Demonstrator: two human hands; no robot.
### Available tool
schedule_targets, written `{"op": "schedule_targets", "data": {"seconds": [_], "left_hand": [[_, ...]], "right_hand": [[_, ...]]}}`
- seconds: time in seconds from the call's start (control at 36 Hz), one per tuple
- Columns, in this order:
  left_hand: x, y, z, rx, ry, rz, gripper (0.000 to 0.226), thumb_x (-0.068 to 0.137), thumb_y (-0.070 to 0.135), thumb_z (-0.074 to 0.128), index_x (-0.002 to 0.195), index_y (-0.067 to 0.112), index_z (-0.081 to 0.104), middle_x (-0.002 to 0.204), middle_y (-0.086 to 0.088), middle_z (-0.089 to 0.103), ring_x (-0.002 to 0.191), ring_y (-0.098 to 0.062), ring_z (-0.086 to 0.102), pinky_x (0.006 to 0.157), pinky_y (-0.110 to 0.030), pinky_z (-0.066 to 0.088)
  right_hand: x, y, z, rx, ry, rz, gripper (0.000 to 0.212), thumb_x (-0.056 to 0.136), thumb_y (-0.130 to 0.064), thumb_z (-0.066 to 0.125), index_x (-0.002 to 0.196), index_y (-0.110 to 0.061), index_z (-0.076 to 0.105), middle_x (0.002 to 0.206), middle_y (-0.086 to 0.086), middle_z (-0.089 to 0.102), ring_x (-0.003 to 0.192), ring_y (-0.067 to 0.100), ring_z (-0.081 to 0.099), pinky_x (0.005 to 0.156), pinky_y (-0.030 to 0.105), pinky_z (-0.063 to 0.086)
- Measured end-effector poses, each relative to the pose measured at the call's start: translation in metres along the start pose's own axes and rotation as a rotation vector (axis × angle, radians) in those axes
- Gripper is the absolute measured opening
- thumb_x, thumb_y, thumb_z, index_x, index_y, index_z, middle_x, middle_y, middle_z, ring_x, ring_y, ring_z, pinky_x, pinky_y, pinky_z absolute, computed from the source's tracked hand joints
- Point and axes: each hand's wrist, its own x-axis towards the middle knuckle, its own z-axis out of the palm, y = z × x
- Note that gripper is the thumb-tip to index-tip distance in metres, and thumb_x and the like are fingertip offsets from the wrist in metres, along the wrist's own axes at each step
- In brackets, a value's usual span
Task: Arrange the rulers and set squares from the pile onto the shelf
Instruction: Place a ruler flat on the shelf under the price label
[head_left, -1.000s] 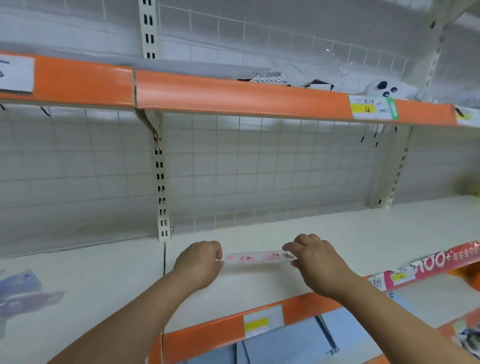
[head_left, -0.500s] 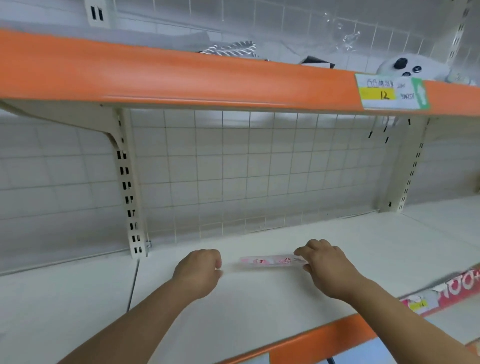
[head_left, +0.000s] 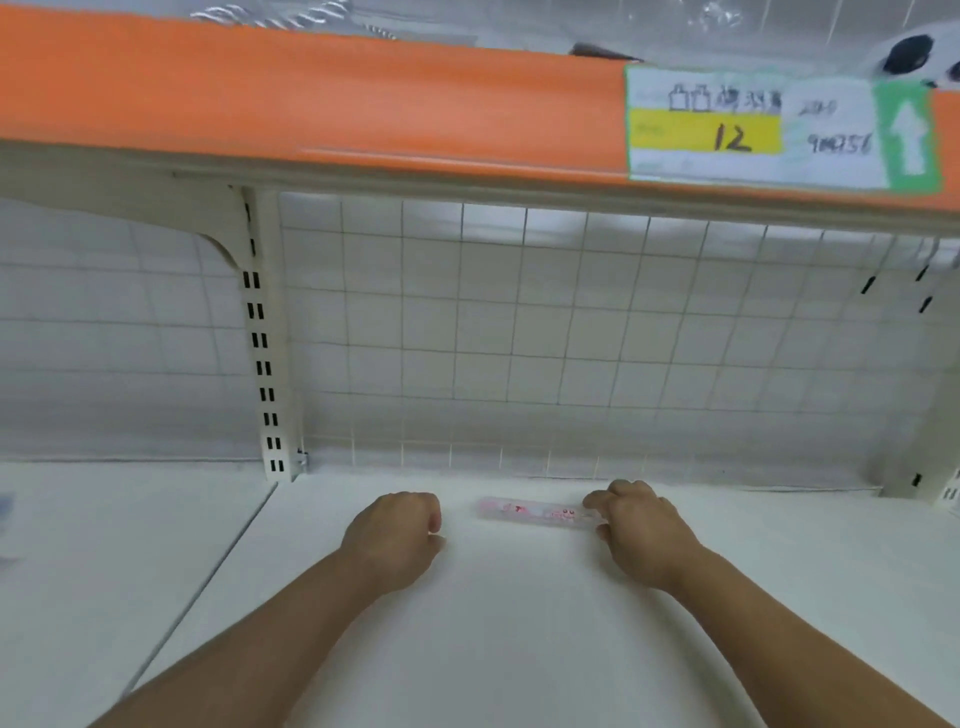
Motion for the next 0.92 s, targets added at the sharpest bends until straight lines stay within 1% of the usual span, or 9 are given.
{"op": "schedule_targets", "data": {"seconds": [0.14, 0.36, 0.44, 0.53, 0.58, 0.64, 0.72, 0.81, 0.92], "left_hand": [[-0.003, 0.010, 0.011, 0.012, 0.001, -0.063, 0.017, 0.092, 0.034, 0.055, 0.104, 0.024, 0.060, 0.111, 0.006, 0.061, 0.106, -0.015, 0.056, 0.084, -0.024, 0.043], [-0.009, 0.024, 0.020, 0.021, 0.012, -0.116, 0.019, 0.092, 0.035, 0.055, 0.104, 0.021, 0.060, 0.098, 0.007, 0.057, 0.102, -0.016, 0.056, 0.075, -0.022, 0.040], [-0.008, 0.029, 0.020, 0.032, 0.009, -0.123, 0.020, 0.092, 0.037, 0.055, 0.103, 0.022, 0.060, 0.102, 0.005, 0.060, 0.102, -0.016, 0.056, 0.078, -0.024, 0.042], [-0.005, 0.034, 0.021, 0.039, 0.001, -0.123, 0.015, 0.092, 0.037, 0.054, 0.099, 0.024, 0.057, 0.096, 0.007, 0.054, 0.103, -0.017, 0.056, 0.079, -0.024, 0.042], [-0.003, 0.037, 0.021, 0.047, -0.004, -0.121, 0.012, 0.092, 0.036, 0.054, 0.097, 0.025, 0.056, 0.099, 0.005, 0.057, 0.103, -0.017, 0.056, 0.081, -0.024, 0.043], [0.000, 0.041, 0.022, 0.052, -0.008, -0.124, 0.016, 0.092, 0.034, 0.053, 0.102, 0.022, 0.059, 0.107, 0.003, 0.061, 0.103, -0.018, 0.056, 0.082, -0.026, 0.044], [0.004, 0.045, 0.023, 0.057, -0.015, -0.123, 0.018, 0.092, 0.034, 0.054, 0.104, 0.021, 0.059, 0.110, 0.003, 0.061, 0.103, -0.017, 0.055, 0.083, -0.027, 0.045], [0.006, 0.049, 0.026, 0.057, -0.018, -0.110, 0.011, 0.092, 0.035, 0.054, 0.096, 0.024, 0.056, 0.109, 0.003, 0.061, 0.102, -0.017, 0.056, 0.081, -0.026, 0.044], [0.009, 0.055, 0.026, 0.064, -0.010, -0.086, 0.015, 0.092, 0.034, 0.054, 0.100, 0.021, 0.058, 0.108, 0.003, 0.061, 0.097, -0.016, 0.054, 0.075, -0.023, 0.040]], "right_hand": [[0.014, 0.014, 0.011, -0.008, -0.014, -0.028, 0.038, 0.087, -0.009, 0.043, 0.121, -0.023, 0.052, 0.102, 0.000, 0.042, 0.109, 0.024, 0.044, 0.075, 0.031, 0.035], [0.031, 0.024, 0.024, 0.044, -0.033, -0.066, 0.034, 0.092, -0.014, 0.041, 0.123, -0.024, 0.053, 0.116, 0.002, 0.049, 0.113, 0.023, 0.043, 0.084, 0.033, 0.042], [0.035, 0.024, 0.027, 0.089, -0.022, -0.056, 0.033, 0.093, -0.014, 0.041, 0.122, -0.025, 0.054, 0.115, 0.002, 0.050, 0.113, 0.023, 0.043, 0.084, 0.033, 0.043], [0.039, 0.022, 0.028, 0.124, -0.029, -0.049, 0.034, 0.094, -0.015, 0.042, 0.123, -0.027, 0.053, 0.117, 0.002, 0.049, 0.116, 0.023, 0.041, 0.086, 0.033, 0.040], [0.041, 0.022, 0.029, 0.141, -0.033, -0.046, 0.035, 0.094, -0.015, 0.042, 0.124, -0.028, 0.053, 0.117, 0.002, 0.049, 0.117, 0.024, 0.041, 0.086, 0.033, 0.040], [0.042, 0.023, 0.029, 0.162, -0.045, -0.036, 0.036, 0.093, -0.014, 0.042, 0.125, -0.028, 0.053, 0.117, 0.002, 0.048, 0.118, 0.024, 0.040, 0.089, 0.033, 0.040], [0.043, 0.025, 0.029, 0.181, -0.055, -0.025, 0.038, 0.093, -0.013, 0.043, 0.126, -0.029, 0.053, 0.113, 0.001, 0.046, 0.120, 0.023, 0.039, 0.091, 0.033, 0.040], [0.043, 0.028, 0.029, 0.199, -0.064, -0.008, 0.037, 0.095, -0.014, 0.044, 0.127, -0.030, 0.054, 0.123, 0.002, 0.046, 0.124, 0.023, 0.037, 0.096, 0.034, 0.039], [0.040, 0.033, 0.030, 0.209, -0.055, -0.028, 0.042, 0.093, -0.010, 0.045, 0.126, -0.032, 0.056, 0.122, 0.002, 0.048, 0.122, 0.023, 0.039, 0.093, 0.032, 0.040]]}}
